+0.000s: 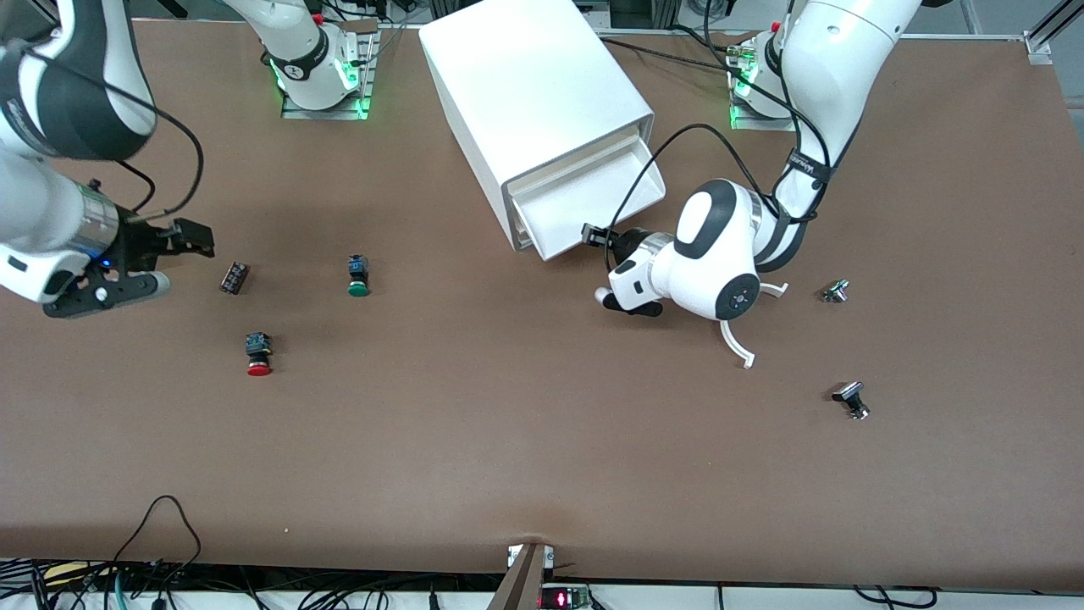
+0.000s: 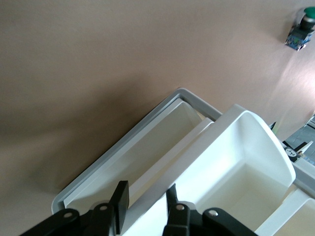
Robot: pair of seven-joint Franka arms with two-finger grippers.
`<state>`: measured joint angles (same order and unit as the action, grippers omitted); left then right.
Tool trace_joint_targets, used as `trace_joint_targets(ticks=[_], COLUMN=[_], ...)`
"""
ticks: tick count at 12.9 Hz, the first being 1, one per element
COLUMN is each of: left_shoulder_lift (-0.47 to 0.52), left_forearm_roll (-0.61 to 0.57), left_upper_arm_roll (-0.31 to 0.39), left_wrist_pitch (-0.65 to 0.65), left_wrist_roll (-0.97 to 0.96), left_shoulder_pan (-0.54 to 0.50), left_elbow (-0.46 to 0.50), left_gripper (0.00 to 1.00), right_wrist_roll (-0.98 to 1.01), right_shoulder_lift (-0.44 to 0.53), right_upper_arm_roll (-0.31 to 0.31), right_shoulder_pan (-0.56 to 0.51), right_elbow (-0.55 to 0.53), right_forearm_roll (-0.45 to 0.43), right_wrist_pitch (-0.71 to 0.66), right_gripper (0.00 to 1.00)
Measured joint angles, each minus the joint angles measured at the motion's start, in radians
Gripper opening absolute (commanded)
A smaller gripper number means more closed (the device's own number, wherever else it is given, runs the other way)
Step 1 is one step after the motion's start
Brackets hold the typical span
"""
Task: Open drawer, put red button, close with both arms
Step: 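Pull the drawer open with the left gripper while the right gripper reaches the red button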
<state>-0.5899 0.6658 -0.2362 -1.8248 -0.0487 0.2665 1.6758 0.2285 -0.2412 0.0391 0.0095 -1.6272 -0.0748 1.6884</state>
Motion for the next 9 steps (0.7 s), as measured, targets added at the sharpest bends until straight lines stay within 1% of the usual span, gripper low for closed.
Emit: trace_joint_targets(ticks=[2,5,9], left_shoulder_lift=[-0.004,-0.011,-0.025], left_forearm_roll=[0.000,-0.001,-0.005], left_upper_arm_roll=[0.001,0.004,0.010], left_wrist_pitch=[0.000,-0.002,-0.002], left_wrist_roll=[0.001,0.003,0.005], left_shoulder_pan=[-0.011,-0.030,-0.060], left_elbow=[-0.006,-0.020,-0.042], left_gripper=[0.00,0.00,0.00], right_wrist_roll=[0.012,0.062,0.082], right_shoulder_lift=[-0.083,-0.232,-0.343], right_upper_arm_roll=[0.000,-0.004,-0.011], right_shoulder_pan=[0.000,-0.003,-0.020], right_elbow=[-0.004,-0.007,-0.007], right_forearm_roll=[-0.004,-0.004,-0.004], right_wrist_pitch=[0.102,0.298,0.434], right_gripper=[1.00,1.00,1.00])
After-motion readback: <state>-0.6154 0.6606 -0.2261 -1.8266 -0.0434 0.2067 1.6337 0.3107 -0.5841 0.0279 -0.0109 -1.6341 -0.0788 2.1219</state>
